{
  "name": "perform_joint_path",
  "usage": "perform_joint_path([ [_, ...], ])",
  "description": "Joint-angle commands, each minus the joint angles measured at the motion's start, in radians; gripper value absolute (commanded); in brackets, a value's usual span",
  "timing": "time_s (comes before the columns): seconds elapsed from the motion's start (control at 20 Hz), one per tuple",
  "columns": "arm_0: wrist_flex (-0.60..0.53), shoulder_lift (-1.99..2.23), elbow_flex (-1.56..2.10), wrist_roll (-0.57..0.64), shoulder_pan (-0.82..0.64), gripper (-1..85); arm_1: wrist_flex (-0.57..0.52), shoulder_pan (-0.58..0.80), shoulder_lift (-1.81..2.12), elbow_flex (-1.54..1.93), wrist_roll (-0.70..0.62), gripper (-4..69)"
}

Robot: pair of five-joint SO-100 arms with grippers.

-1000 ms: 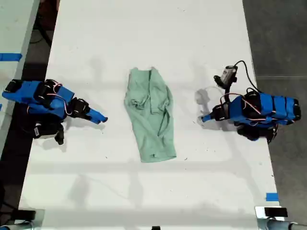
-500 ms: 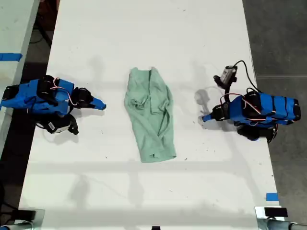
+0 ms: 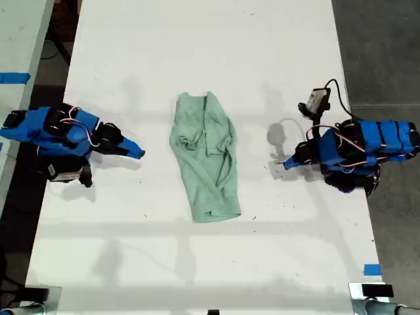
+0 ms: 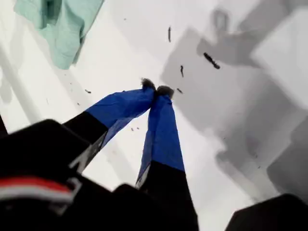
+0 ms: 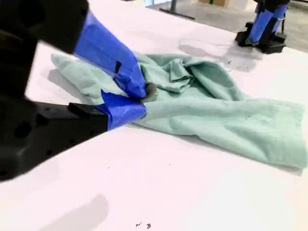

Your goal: Fold t shirt

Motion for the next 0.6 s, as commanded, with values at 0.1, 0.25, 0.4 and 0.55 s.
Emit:
perform_joint_path([
  [0.1,0.078,-1.197,-0.896,-0.008,0.069,13.7,0.026,-0.129,-0.851,-0.746,0.083,18.3],
  [0.25,0.104,-1.543,-1.187,-0.002,0.066,15.9,0.074,-0.179,-1.181,-1.1,0.084,22.8],
  [0.4,0.078,-1.804,-1.402,0.046,0.117,21.0,0.089,-0.193,-1.379,-1.272,0.086,23.3],
  [0.55,0.081,-1.947,-1.565,-0.015,0.17,22.4,0.041,-0.199,-1.431,-1.269,0.097,23.8],
])
